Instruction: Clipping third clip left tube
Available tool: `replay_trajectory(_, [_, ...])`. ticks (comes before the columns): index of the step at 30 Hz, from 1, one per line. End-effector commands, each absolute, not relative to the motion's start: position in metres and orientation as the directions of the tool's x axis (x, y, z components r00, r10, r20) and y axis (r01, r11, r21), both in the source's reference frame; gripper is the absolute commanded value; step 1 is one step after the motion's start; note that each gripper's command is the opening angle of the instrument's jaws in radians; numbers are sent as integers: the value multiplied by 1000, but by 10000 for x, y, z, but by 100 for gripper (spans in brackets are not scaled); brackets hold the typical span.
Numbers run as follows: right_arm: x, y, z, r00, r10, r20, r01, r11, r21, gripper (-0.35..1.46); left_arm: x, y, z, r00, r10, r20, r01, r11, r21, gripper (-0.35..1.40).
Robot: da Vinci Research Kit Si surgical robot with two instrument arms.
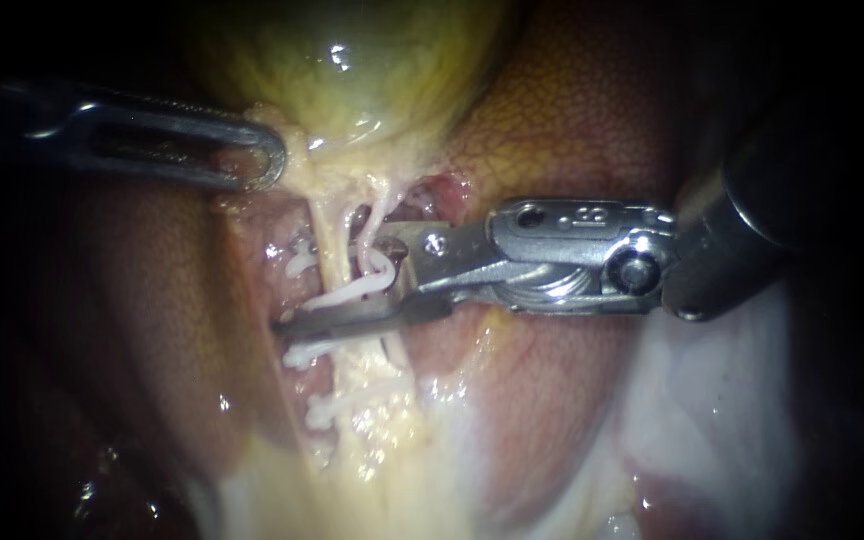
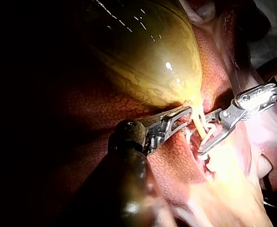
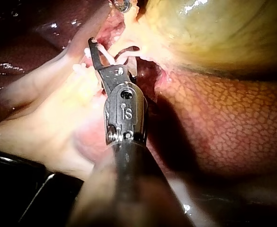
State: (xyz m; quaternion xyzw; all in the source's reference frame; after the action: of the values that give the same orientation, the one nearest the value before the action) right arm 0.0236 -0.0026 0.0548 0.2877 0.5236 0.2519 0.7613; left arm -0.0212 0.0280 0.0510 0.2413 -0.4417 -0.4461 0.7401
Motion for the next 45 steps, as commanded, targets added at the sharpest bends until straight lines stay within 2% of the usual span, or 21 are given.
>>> replay_trajectory(1, [236,-25,548,325,684,-653,-82,708,702,35,-212,280,510,213,-873,438,446,486,752,-35])
replay_trajectory(6, [229,-26,548,326,684,-653,-79,708,702,37,-211,280,510,213,-873,438,445,486,752,-35])
replay_trajectory(14, [187,-14,549,326,684,-652,-82,708,701,41,-208,282,509,214,-873,438,444,486,753,-35])
replay_trajectory(21, [157,-10,552,330,676,-659,-65,713,699,44,-207,283,509,214,-873,438,443,486,753,-35])
replay_trajectory(25, [146,-6,545,335,661,-672,-33,721,692,44,-207,283,509,214,-873,438,443,486,753,-35])
replay_trajectory(28, [143,-3,537,325,647,-690,3,728,685,44,-207,283,510,214,-873,437,442,486,754,-35])
replay_trajectory(37, [150,-1,521,243,651,-719,127,714,689,44,-204,285,509,215,-873,437,441,486,755,-35])
replay_trajectory(45, [171,-13,541,247,640,-728,141,719,680,44,-204,284,508,215,-874,437,441,486,755,-35])
